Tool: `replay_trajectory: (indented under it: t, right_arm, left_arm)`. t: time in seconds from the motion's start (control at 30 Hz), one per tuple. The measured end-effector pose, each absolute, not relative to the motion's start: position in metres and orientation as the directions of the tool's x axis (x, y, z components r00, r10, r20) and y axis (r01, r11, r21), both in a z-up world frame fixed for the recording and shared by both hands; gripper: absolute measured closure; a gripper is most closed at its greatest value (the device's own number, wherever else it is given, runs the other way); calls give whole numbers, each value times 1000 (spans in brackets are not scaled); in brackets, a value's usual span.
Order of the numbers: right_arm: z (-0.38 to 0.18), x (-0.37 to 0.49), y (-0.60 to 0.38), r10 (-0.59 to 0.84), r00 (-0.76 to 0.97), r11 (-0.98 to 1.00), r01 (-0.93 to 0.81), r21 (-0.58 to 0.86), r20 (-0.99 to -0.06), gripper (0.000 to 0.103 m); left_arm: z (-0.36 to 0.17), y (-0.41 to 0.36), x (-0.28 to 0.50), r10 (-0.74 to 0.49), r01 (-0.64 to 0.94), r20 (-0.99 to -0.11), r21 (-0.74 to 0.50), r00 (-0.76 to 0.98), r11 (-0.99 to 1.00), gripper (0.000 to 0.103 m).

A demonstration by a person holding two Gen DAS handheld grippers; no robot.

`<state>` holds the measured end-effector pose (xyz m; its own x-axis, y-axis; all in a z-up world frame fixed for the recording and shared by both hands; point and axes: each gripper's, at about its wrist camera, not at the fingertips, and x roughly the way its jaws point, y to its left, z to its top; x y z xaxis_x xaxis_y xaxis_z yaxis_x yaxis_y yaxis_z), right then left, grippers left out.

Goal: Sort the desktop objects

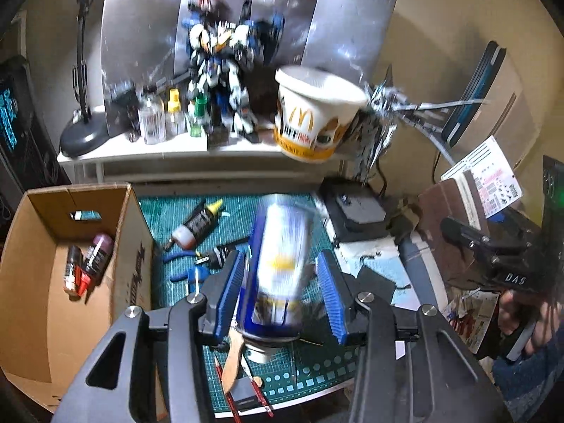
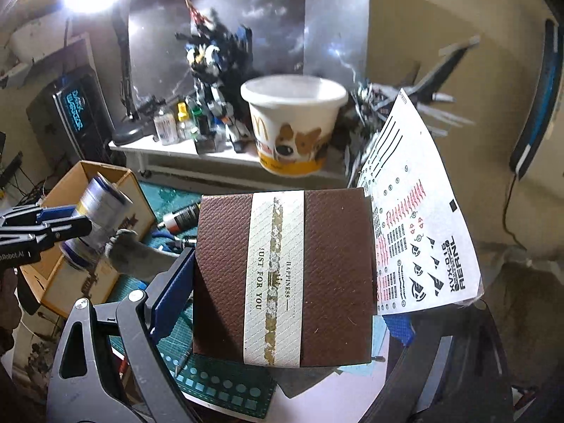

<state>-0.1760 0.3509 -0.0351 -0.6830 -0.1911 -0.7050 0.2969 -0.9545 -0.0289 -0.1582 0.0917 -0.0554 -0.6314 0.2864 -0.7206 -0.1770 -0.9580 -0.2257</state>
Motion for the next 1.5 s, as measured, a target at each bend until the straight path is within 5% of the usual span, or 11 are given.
replay_trajectory:
  t: [0.1, 0.27, 0.5, 0.67, 1.0, 1.13, 1.5]
  right_arm:
    - [-23, -172, 345, -196, -697, -954, 299, -31, -690, 11]
    - [-5, -165, 336, -200, -717, -951, 306, -44, -668, 11]
    - [9, -157, 335, -205, -734, -952, 304, -44, -647, 11]
    - [-1, -153, 339, -206, -719, -952, 304, -33, -664, 11]
    - [-58, -149, 381, -173, -647, -964, 267, -9, -742, 11]
    - [-80, -154, 397, -170, -620, -966, 258, 6, -766, 11]
    - [-122, -162, 409, -189, -561, -966, 254, 49, -806, 11]
  left_arm:
    - [-40, 90, -154, 285, -188, -699, -214, -656, -959, 60]
    - [-32, 83, -150, 295, -199, -695, -218, -656, -956, 75]
    - [-34, 83, -145, 320, -222, -696, -231, -643, -947, 75]
    - [-104, 108, -158, 362, -290, -782, -240, -508, -926, 60]
    - [-252, 153, -200, 382, -389, -888, -266, -257, -882, 60]
    - [-275, 159, -204, 353, -406, -907, -240, -230, -882, 50]
    - [-301, 176, -216, 262, -363, -937, -167, -229, -917, 57]
